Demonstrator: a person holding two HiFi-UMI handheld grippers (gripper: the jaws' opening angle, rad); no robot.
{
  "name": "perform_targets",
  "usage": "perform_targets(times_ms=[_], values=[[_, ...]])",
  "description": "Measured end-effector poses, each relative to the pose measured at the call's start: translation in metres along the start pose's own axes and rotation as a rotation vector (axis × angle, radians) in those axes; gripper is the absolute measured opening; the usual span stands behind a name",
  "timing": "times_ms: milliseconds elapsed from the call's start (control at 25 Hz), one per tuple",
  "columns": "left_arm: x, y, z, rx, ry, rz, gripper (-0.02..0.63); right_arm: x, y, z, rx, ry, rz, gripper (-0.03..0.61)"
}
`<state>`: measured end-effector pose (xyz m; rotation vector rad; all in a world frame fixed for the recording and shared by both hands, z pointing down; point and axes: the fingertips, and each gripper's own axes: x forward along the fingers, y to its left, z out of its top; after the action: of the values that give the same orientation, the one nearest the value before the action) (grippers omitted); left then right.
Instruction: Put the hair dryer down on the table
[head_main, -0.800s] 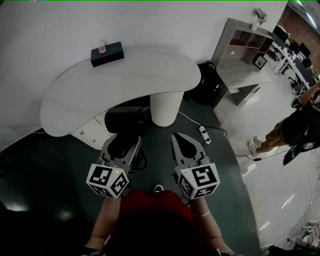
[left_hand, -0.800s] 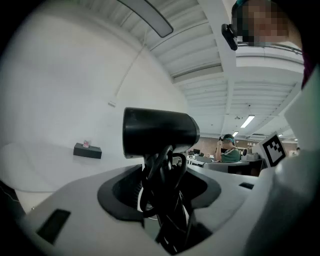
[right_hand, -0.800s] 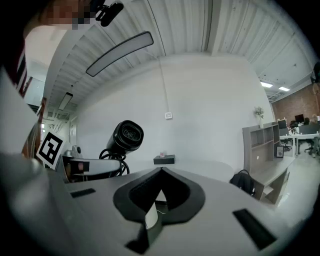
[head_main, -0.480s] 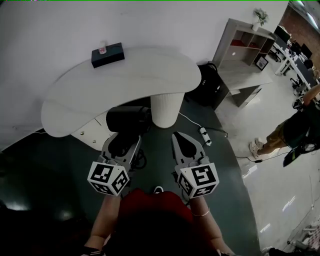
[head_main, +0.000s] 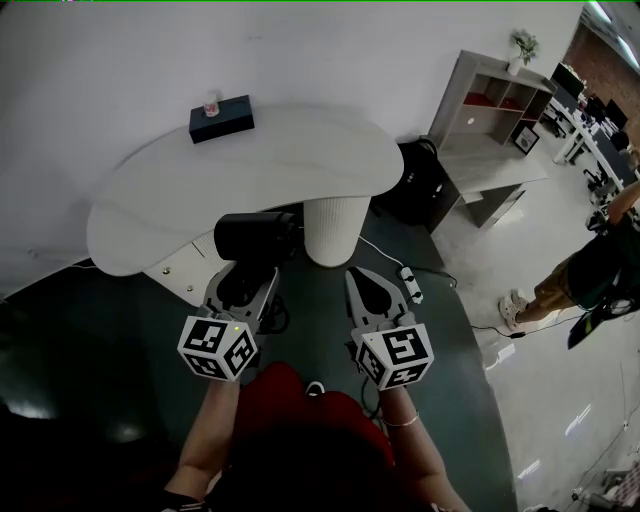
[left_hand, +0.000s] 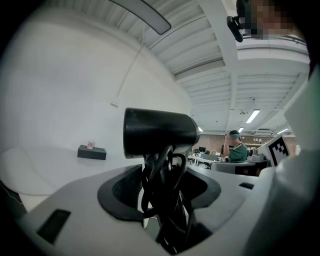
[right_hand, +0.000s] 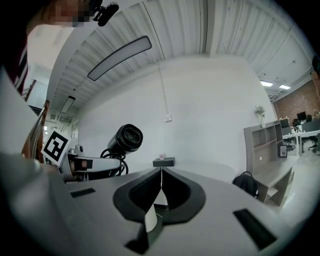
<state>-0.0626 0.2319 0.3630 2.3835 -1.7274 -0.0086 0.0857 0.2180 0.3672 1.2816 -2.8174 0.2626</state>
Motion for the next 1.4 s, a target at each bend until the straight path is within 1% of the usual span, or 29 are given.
perform_targets(times_ms=[200, 440, 560, 840, 1040, 1240, 1400], values=[[0.010, 0.011, -0.006, -0.024, 0.009, 0.009, 0.229, 0.013, -0.008, 0.002, 0.026, -0.033, -0.013, 0.015], [0.037, 0.028, -0.008, -0.013, 0.016, 0.004, 0.229, 0.036, -0.026, -0.002, 0.034, -0.034, -0.043, 0.015], [0.056, 0.044, -0.008, -0.010, 0.025, 0.004, 0.229, 0.058, -0.034, -0.004, 0.032, -0.019, -0.055, 0.015], [0.106, 0.085, -0.009, -0.034, 0.056, -0.030, 0.229, 0.123, -0.050, -0.001, 0.039, 0.001, -0.077, 0.015], [0.142, 0.116, 0.001, -0.023, 0.072, -0.053, 0.229, 0.168, -0.061, 0.005, 0.045, 0.017, -0.090, 0.015], [0.171, 0.139, 0.003, -0.048, 0.090, -0.083, 0.227, 0.195, -0.077, 0.006, 0.066, 0.026, -0.127, 0.015], [0.190, 0.157, 0.006, -0.043, 0.108, -0.095, 0.227, 0.217, -0.086, 0.005, 0.074, 0.040, -0.151, 0.015]])
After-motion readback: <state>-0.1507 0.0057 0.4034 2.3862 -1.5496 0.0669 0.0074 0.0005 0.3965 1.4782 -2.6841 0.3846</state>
